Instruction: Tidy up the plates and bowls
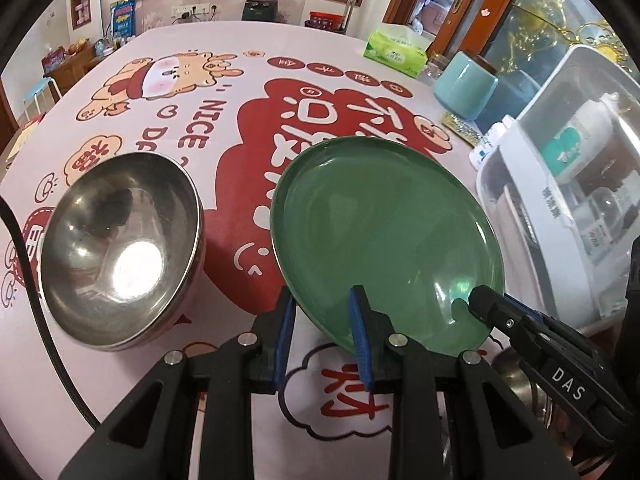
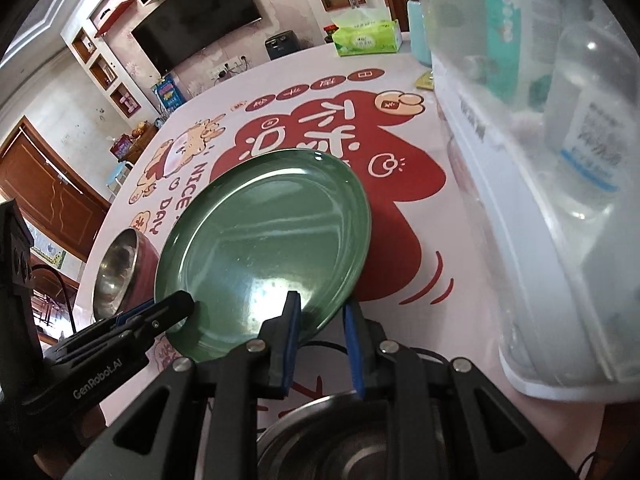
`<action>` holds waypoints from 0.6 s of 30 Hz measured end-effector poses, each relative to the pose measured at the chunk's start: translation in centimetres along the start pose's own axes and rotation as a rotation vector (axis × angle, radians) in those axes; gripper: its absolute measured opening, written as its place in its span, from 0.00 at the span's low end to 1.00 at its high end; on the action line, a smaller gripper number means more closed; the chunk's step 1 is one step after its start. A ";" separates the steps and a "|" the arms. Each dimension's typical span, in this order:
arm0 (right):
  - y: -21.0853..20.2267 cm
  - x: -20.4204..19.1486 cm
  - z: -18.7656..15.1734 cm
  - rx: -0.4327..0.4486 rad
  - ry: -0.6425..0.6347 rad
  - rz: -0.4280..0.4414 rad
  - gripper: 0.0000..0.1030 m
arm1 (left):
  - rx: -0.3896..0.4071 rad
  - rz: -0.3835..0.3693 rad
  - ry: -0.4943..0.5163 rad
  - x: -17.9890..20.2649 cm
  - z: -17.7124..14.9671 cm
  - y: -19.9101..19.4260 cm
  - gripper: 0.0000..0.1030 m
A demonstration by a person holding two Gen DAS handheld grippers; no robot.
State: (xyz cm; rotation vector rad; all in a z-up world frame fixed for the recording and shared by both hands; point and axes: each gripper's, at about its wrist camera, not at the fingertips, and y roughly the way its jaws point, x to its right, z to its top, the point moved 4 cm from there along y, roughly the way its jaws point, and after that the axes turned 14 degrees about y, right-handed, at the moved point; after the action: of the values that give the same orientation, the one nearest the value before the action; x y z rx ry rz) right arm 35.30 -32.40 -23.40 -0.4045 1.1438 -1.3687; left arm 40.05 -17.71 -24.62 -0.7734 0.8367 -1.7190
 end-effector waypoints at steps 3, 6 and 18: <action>-1.0 -0.1 -0.2 0.015 -0.003 0.001 0.20 | 0.010 -0.003 0.011 0.4 -0.1 -1.2 0.25; -2.1 -0.4 -0.5 0.030 -0.006 0.008 0.20 | 0.023 -0.004 0.014 0.8 -0.3 -2.4 0.25; -7.7 -1.5 -2.9 0.080 -0.028 0.044 0.20 | 0.072 -0.012 0.018 1.9 -2.1 -8.9 0.25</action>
State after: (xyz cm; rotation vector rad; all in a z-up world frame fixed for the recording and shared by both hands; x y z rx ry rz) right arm 29.01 -31.74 -17.94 -0.3382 1.0651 -1.3617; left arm 33.31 -17.13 -18.23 -0.7165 0.7798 -1.7597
